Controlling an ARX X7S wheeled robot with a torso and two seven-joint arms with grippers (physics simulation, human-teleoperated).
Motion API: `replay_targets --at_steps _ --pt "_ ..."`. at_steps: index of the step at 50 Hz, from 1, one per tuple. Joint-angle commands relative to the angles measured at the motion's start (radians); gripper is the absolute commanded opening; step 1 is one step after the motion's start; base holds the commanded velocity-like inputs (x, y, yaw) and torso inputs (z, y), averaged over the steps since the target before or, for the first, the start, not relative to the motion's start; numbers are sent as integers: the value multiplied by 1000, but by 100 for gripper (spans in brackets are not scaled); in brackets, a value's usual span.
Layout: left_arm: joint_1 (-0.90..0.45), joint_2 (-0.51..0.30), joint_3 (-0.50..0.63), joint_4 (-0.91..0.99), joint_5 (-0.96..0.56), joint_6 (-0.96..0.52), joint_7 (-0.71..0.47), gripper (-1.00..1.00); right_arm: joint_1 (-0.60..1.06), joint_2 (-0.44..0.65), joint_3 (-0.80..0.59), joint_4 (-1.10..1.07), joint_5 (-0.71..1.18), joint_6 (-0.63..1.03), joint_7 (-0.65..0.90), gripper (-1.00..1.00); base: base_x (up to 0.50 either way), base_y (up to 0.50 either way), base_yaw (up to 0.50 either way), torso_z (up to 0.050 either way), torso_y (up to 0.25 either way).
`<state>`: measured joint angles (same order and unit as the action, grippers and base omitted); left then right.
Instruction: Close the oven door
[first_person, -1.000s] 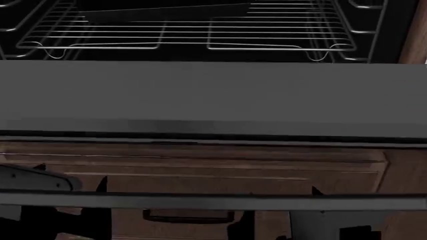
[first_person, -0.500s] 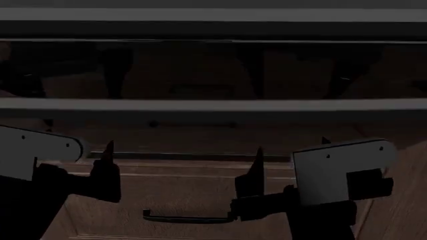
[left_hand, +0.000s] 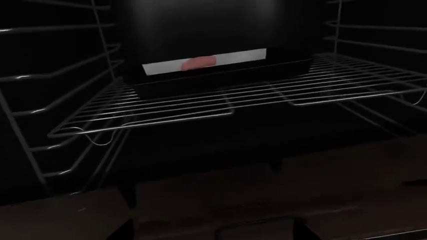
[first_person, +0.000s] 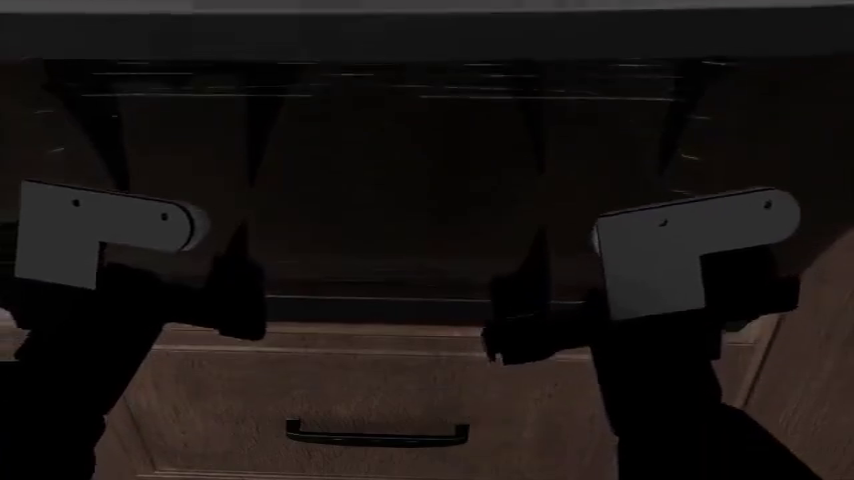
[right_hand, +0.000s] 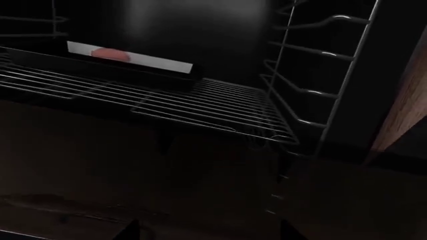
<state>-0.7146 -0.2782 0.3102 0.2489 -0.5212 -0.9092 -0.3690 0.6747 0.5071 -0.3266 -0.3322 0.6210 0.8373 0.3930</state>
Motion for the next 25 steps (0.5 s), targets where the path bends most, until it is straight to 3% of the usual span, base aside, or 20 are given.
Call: replay_targets --at_steps 1,7,8,14,19,25 --pt "-66 31 30 -116 34 38 8 100 59 -10 -17 104 -29 -32 -36 100 0 0 0 0 0" --pt "-57 56 60 -268 88 191 50 100 90 -24 -28 193 -52 -71 -66 100 0 0 0 0 0" --pt "-86 56 51 -248 72 143 41 100 93 -26 -28 203 -54 -74 -66 100 0 0 0 0 0" --pt "-74 78 77 -318 99 221 58 100 126 -39 -51 296 -93 -119 -92 100 0 0 0 0 0" --pt "-125 91 63 -305 77 174 45 100 152 -47 -61 359 -115 -157 -114 100 0 0 0 0 0" --pt "-127 113 80 -367 105 254 53 100 194 -58 -74 435 -145 -198 -134 100 0 0 0 0 0"
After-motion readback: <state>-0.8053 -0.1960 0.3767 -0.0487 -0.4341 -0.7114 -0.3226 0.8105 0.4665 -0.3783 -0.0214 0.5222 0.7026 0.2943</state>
